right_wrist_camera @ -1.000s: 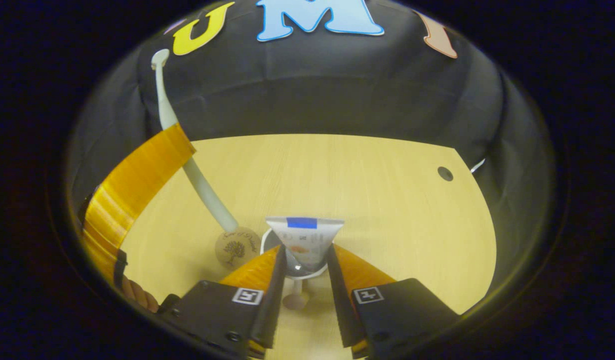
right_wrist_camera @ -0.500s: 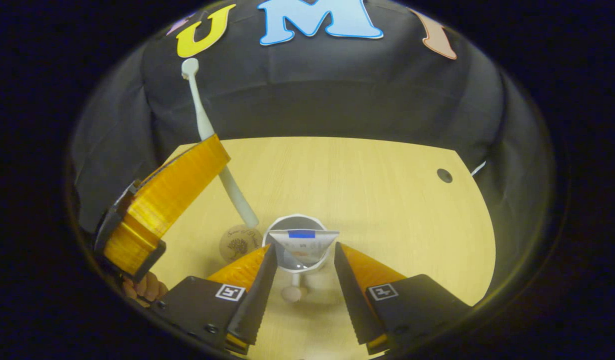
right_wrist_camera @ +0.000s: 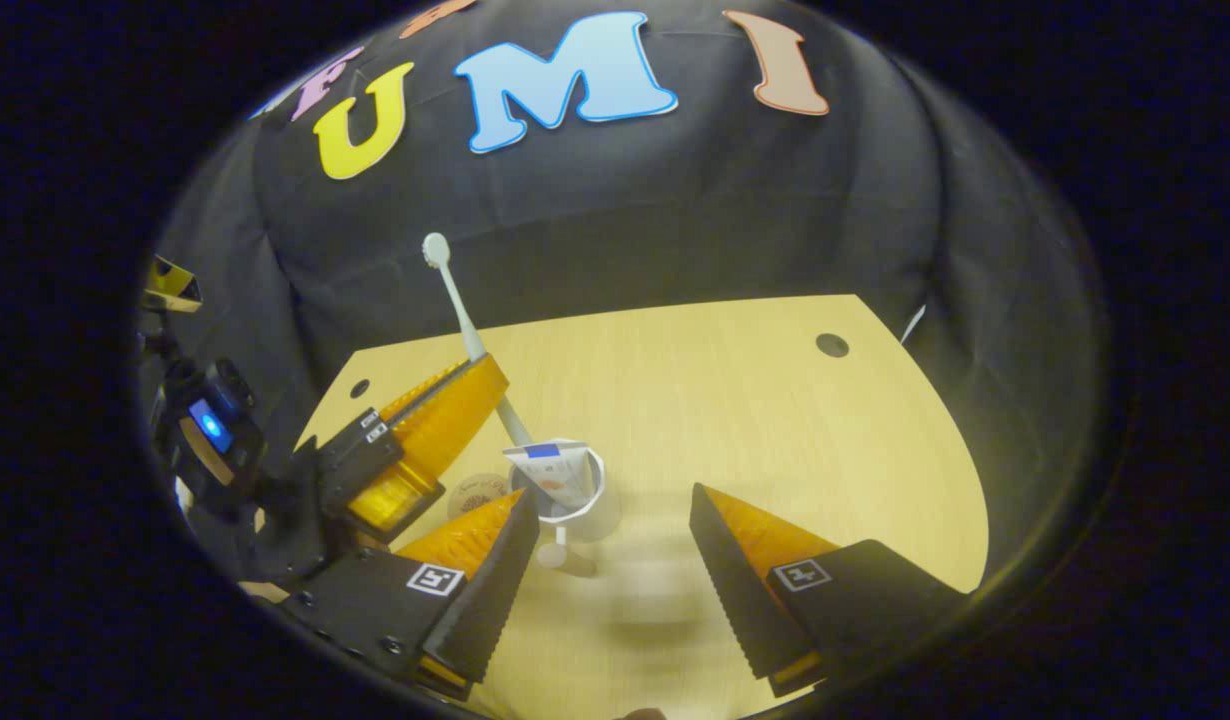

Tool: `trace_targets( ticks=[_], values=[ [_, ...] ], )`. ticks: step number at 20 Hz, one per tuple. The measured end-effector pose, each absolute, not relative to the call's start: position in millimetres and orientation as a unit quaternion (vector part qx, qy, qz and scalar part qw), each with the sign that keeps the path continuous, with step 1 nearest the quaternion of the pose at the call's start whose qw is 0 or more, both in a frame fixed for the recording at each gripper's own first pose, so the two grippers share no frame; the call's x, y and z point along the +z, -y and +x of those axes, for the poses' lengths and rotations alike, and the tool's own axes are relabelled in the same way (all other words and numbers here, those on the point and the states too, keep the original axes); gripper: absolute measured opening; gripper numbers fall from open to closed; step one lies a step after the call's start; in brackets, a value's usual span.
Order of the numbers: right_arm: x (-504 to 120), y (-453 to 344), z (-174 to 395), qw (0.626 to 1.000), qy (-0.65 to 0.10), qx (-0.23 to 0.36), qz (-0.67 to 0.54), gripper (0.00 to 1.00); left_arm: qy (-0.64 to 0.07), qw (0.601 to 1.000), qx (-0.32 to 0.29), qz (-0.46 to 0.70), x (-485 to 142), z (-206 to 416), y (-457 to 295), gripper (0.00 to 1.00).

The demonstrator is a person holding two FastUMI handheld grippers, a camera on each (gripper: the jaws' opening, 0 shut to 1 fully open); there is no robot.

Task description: Put the toothbrush and toothpaste on the desktop into the cup, then pick up the cup and place it on the coaster on the desktop.

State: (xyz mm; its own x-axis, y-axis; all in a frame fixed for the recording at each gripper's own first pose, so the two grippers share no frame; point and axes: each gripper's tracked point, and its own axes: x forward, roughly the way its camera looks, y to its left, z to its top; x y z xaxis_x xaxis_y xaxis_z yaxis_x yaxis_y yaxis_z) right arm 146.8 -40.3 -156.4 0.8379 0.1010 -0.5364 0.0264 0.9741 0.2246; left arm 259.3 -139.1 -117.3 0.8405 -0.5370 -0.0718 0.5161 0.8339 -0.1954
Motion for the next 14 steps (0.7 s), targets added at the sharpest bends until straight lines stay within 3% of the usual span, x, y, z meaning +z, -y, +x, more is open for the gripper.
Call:
trace_targets(
  ticks=[14],
  values=[
    [-170,41,125,0.94,-0.31,0.016,0.143,0.97,-0.082,0.959,-0.269,-0.043,-154,250,136,0.14]
  ],
)
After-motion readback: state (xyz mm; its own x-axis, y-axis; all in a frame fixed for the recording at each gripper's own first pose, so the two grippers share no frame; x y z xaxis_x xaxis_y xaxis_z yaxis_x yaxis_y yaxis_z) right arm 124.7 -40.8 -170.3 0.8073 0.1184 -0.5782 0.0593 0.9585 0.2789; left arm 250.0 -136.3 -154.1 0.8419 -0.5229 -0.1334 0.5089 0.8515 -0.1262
